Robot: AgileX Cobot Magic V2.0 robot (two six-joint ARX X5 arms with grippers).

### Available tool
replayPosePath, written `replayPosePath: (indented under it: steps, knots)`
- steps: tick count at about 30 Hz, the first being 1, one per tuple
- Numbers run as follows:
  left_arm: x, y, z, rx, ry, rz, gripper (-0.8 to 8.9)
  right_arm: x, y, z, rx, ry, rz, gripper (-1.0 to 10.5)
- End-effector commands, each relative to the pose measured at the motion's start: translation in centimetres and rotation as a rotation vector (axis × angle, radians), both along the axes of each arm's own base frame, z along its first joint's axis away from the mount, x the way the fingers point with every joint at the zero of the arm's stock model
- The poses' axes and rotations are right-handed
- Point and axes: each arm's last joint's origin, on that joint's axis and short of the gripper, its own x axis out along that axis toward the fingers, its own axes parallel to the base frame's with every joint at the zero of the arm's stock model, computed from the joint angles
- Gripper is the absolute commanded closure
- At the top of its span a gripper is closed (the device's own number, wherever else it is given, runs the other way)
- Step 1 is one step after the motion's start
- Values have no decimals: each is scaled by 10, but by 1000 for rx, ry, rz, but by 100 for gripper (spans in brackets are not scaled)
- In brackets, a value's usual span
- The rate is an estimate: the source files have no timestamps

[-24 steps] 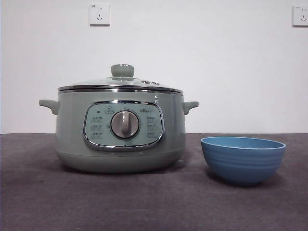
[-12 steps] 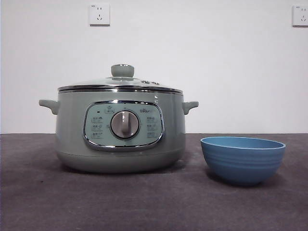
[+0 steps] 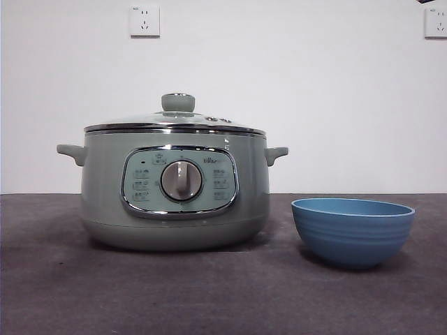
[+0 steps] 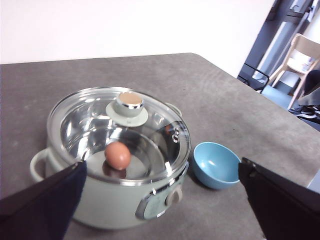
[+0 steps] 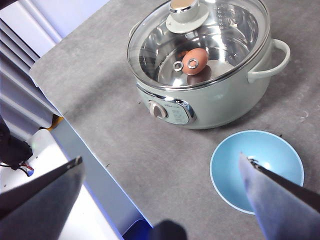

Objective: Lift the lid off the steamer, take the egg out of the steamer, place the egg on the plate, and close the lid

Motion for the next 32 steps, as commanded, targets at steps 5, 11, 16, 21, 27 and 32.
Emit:
replayPosePath:
  steps: [5,11,16,21,27,32]
  knots:
    - [36,-10,20,22,-36,-43,293,0,0,1,5,-12,0,380]
    - [78,-32,34,95,-46,-55,293,1,0,2,6,-13,-1,379]
    - [114,-60,33,167,-68,-57,293,1,0,2,7,-11,-3,379]
    - [148,-89,15,232,-109,-36,293,0,0,1,8,-7,-4,380]
    - [176,-117,-11,262,-130,-52,297,0,0,1,8,-7,-4,380]
    - [191,-133,-31,280,-121,-80,297,0,0,1,8,-6,-4,380]
